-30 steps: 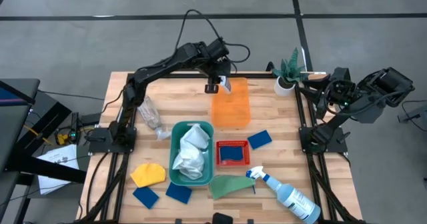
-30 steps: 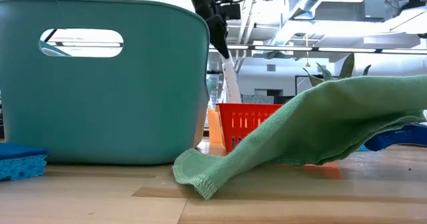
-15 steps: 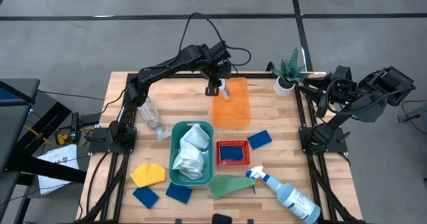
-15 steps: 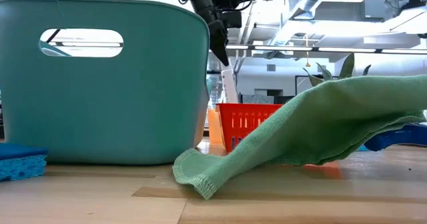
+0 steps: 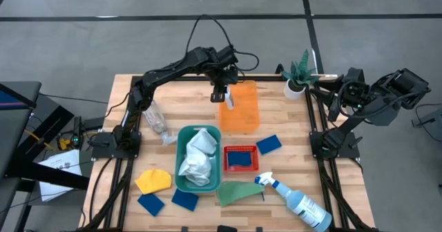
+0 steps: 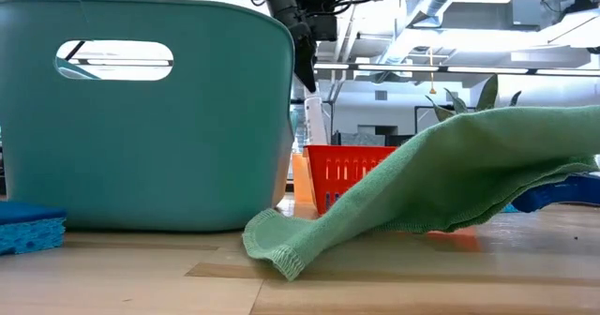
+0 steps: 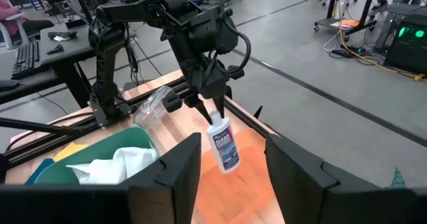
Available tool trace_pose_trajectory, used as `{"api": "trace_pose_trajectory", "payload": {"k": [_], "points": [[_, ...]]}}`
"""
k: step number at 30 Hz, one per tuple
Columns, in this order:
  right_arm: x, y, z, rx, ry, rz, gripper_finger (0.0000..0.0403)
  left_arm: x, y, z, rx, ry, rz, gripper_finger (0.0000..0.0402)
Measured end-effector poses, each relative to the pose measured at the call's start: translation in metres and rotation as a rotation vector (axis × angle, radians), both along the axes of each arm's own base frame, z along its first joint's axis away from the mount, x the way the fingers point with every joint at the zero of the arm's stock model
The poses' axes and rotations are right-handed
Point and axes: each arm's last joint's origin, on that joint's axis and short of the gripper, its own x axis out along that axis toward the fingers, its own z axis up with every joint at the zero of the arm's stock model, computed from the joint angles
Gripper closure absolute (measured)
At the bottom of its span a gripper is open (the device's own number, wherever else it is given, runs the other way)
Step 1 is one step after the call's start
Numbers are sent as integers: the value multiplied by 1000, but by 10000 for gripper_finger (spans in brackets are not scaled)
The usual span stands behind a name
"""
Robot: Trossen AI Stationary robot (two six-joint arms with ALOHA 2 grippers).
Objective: Pick & Place Kitchen Items
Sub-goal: Put the white plastic restorer bottle into the orange bin
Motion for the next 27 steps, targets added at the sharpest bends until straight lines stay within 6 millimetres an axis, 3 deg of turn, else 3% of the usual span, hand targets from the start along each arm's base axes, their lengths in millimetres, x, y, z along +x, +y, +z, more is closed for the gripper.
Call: {"api": "trace_pose_trajectory", "payload": {"k": [4, 12, 21, 27], "points": [[0, 0, 0, -3, 2, 1, 243, -2, -1, -2, -14, 24, 7, 292], [0, 0, 0, -7, 4, 3, 243, 0, -10, -25, -45, 97, -13, 292], [0, 0, 0, -6, 4, 3, 243, 4, -15, -27, -38, 86, -31, 291], [0, 0, 0, -4, 6, 5, 243, 5, -14, -33, -45, 103, -31, 251]]}}
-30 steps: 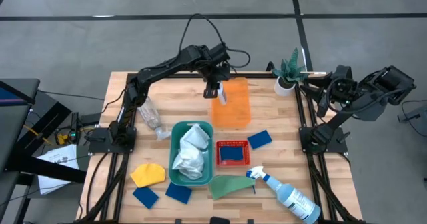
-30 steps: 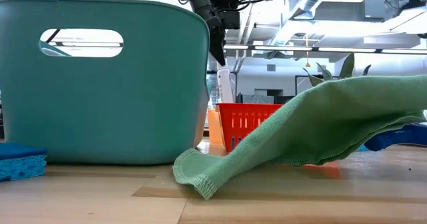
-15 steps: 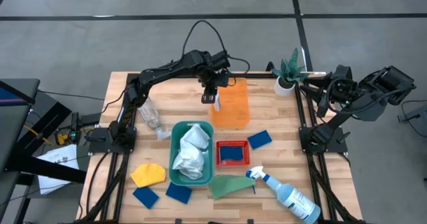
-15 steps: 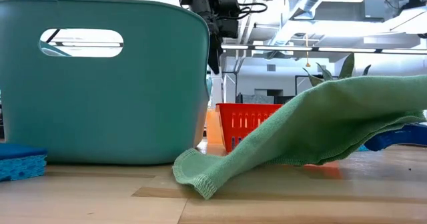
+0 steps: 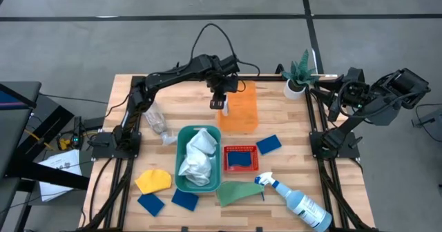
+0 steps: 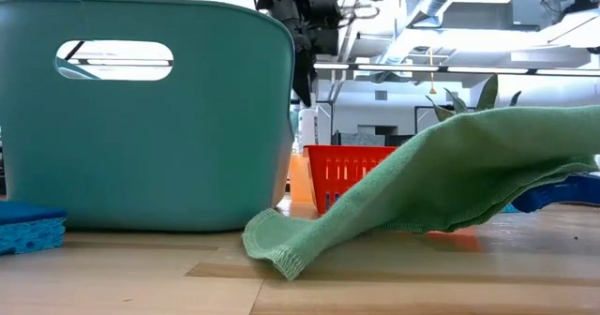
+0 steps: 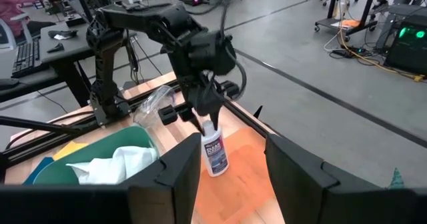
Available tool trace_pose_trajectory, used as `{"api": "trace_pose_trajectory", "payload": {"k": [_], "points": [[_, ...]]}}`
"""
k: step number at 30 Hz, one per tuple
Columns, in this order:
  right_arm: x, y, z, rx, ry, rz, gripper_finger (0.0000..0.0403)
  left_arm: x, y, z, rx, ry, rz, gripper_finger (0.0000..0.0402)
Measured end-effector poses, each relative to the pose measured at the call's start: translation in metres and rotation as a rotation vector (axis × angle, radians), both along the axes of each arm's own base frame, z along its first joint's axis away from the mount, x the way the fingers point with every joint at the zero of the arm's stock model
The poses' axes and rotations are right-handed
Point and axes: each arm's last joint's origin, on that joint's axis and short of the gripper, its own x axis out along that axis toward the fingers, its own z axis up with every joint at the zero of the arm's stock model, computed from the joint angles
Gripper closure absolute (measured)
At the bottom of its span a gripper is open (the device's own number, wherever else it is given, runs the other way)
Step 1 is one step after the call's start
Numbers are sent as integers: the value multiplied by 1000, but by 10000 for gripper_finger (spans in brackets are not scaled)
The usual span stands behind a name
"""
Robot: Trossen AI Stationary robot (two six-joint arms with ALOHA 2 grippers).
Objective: Pick & Place Kitchen Items
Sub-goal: Put the white plastic restorer bottle into the orange bin, then put the blue sponge into the red bin
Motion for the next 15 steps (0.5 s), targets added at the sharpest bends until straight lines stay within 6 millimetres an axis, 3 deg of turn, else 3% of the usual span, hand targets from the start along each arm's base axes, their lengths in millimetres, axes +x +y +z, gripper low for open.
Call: {"api": "trace_pose_trajectory", "payload": {"k": [8, 15], "points": [[0, 0, 0, 1, 0, 0, 243, 3, 1, 1, 0, -31, 35, 224], [0, 0, 0, 1, 0, 1, 243, 0, 1, 17, 24, -102, 50, 194]]}}
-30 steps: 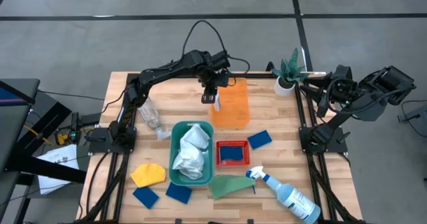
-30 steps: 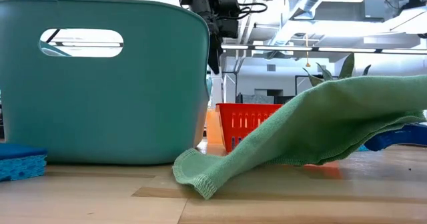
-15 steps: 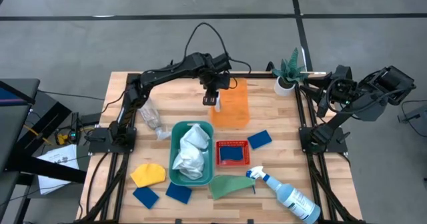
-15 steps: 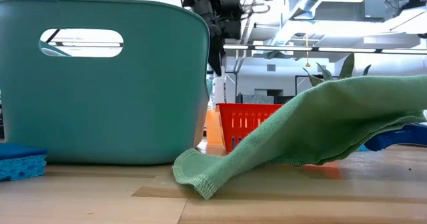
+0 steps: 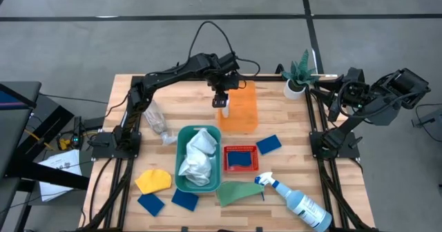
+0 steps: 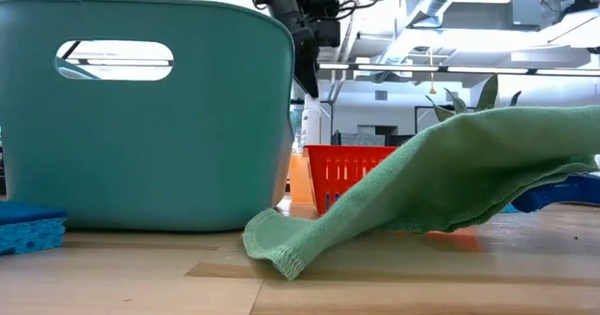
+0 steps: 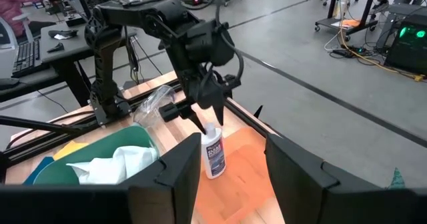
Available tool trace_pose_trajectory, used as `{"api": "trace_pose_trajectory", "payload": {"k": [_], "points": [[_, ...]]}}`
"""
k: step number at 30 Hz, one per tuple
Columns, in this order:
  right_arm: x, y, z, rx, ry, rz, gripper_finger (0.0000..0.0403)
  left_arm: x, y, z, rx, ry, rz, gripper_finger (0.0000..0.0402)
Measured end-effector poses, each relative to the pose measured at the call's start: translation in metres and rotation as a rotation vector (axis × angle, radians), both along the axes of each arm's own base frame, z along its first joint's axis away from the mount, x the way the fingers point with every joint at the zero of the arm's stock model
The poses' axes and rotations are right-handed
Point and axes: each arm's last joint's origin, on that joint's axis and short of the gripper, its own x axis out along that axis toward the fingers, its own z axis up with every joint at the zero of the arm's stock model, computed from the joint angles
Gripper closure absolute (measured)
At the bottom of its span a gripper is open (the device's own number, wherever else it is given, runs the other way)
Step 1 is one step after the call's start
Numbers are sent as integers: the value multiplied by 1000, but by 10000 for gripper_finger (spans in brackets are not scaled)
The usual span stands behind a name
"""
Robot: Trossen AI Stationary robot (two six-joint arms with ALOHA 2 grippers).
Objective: Pick & Place Kitchen Items
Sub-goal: Put the blue sponge into the red bin
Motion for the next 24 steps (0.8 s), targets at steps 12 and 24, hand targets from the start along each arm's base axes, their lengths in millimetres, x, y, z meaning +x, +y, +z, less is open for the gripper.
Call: {"api": "trace_pose_trajectory", "payload": {"k": [12, 24], "points": [[0, 0, 0, 8, -5, -3, 243, -22, -10, 65, 81, -250, -10, 165], [0, 0, 0, 28, -20, -14, 243, -93, -35, 168, 113, -644, 57, 164]]}}
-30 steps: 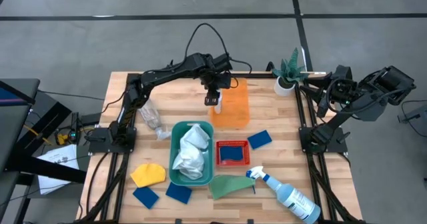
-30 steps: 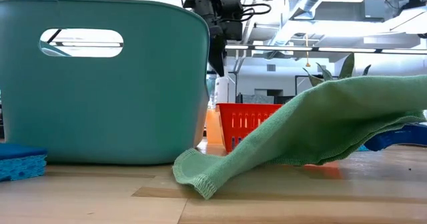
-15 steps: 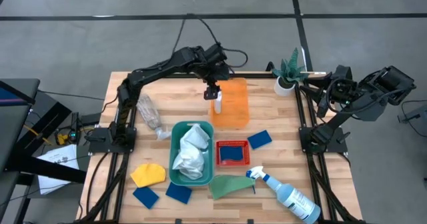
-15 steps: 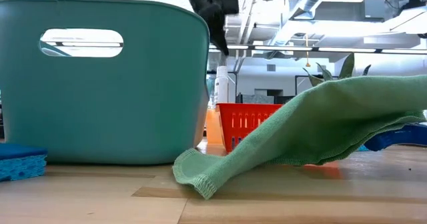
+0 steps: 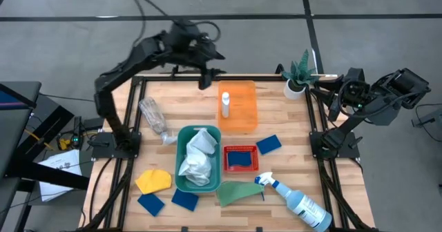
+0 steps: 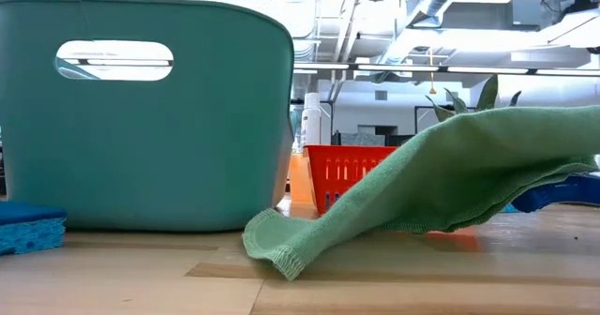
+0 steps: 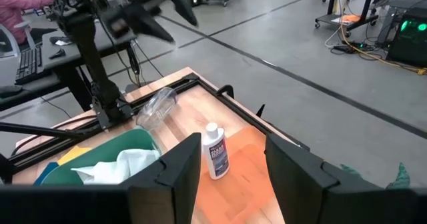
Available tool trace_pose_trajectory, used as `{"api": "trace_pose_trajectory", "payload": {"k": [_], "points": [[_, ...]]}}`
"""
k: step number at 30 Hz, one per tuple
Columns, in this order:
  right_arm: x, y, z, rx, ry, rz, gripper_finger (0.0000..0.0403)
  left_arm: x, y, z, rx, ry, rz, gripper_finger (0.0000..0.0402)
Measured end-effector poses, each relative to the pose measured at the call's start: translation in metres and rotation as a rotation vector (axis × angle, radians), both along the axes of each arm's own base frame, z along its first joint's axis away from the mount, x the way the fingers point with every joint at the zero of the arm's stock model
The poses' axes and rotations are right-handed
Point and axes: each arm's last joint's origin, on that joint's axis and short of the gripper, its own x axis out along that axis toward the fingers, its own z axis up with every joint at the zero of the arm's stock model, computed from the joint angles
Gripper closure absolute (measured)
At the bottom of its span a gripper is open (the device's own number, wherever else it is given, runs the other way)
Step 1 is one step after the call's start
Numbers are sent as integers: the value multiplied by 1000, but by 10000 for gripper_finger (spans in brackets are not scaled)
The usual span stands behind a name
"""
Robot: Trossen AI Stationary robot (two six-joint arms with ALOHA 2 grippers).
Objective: Pick & Place Kitchen Items
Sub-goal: Put the blue sponge into the red bin
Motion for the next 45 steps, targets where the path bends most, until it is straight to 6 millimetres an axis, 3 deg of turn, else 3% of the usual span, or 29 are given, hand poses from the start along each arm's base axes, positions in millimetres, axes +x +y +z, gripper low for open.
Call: {"api": "trace_pose_trajectory", "payload": {"k": [5, 12, 20, 29, 34, 40, 45], "points": [[-5, -5, 1, 4, -34, -26, 243, -31, -11, 7, -39, -50, 21, 164], [-9, -13, 2, 55, -75, -108, 243, -67, -27, -19, -122, -172, 71, 164], [-7, -18, 0, 102, -38, -160, 243, -96, -42, -52, -199, -513, 92, 164], [-3, -22, -5, 217, 3, -205, 243, -119, -52, -53, -131, -829, 38, 164], [5, -23, -33, 334, 25, -317, 243, -120, -52, -50, -119, -863, 29, 164], [13, -22, -94, 569, 122, -456, 243, -121, -52, -48, -113, -879, 25, 164], [31, -15, -140, 698, 172, -515, 243, -121, -53, -46, -104, -901, 20, 164]]}}
